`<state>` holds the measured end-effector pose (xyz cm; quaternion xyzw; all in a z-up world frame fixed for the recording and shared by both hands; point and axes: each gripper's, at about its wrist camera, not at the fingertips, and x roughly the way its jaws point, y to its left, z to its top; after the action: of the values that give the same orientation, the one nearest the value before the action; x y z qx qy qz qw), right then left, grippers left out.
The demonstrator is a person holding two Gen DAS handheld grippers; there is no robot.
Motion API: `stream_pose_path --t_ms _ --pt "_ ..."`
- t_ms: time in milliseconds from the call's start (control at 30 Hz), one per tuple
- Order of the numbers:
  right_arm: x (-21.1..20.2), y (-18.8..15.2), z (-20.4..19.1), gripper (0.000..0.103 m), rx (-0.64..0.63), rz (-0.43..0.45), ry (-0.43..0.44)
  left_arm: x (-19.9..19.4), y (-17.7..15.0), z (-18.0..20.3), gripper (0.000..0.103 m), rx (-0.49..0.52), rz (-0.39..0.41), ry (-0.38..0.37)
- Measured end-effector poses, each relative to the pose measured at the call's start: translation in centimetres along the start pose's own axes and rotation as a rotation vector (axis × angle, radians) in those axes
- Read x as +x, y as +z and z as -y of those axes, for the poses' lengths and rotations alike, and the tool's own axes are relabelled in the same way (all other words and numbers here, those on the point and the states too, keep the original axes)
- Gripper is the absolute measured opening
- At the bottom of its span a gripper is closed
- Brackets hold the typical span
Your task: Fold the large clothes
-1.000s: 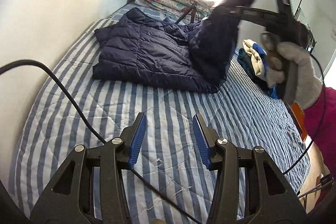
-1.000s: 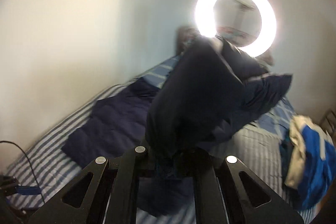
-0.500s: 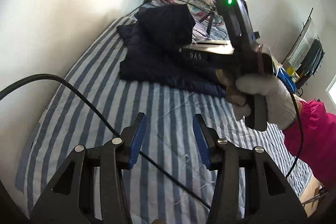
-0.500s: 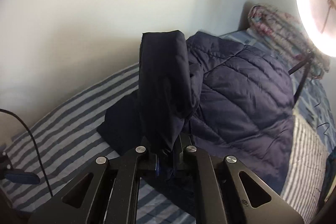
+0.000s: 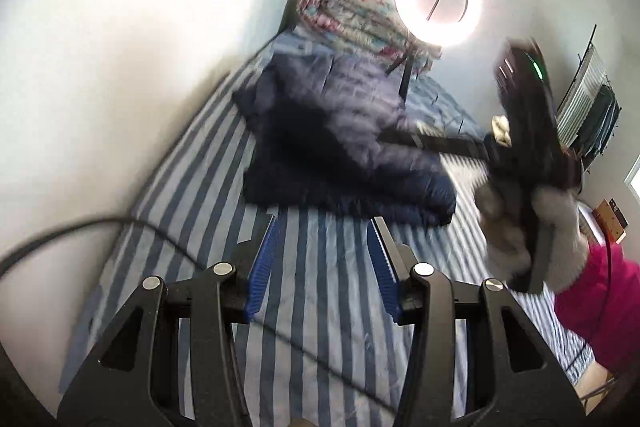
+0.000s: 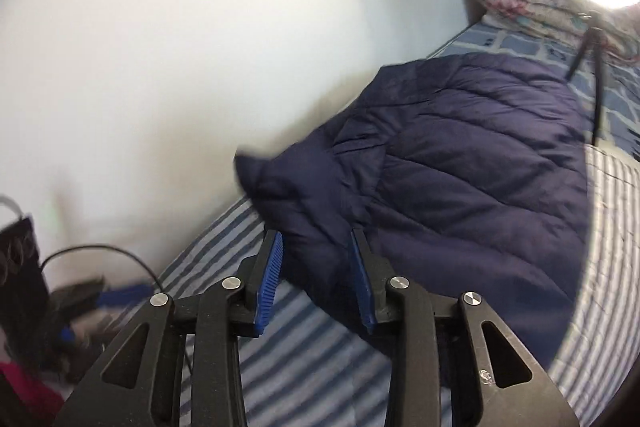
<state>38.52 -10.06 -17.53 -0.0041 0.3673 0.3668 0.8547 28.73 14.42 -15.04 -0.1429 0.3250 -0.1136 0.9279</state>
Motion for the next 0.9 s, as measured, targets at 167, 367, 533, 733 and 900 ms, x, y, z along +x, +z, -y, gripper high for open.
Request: stream_pose_path --t_ms 167,367,533,733,900 --pt "-1.6 -1.6 2.0 0.038 0.015 0.003 -0.167 1.8 4.4 1.4 0.047 0.045 0.066 -0.004" --pt "-2.9 -2.2 5.2 0.066 0.062 0.027 -0.301 8.5 8.9 0.6 0.047 0.019 0.023 0.039" --pt "-2.4 -2.1 7.9 0.066 0.112 0.012 -0.291 13.3 8.3 -2.1 0.047 0.040 -0.041 0.225" --pt "-0.1 -4.3 9.7 0.066 0.131 -0.096 -0.307 17.1 4.7 -6.6 0.062 -0.030 -0.164 0.247" --pt "-1.9 -4.6 11.2 0.066 0.208 -0.060 -0.213 15.3 5.5 -8.0 0.062 -0.174 -0.139 0.092"
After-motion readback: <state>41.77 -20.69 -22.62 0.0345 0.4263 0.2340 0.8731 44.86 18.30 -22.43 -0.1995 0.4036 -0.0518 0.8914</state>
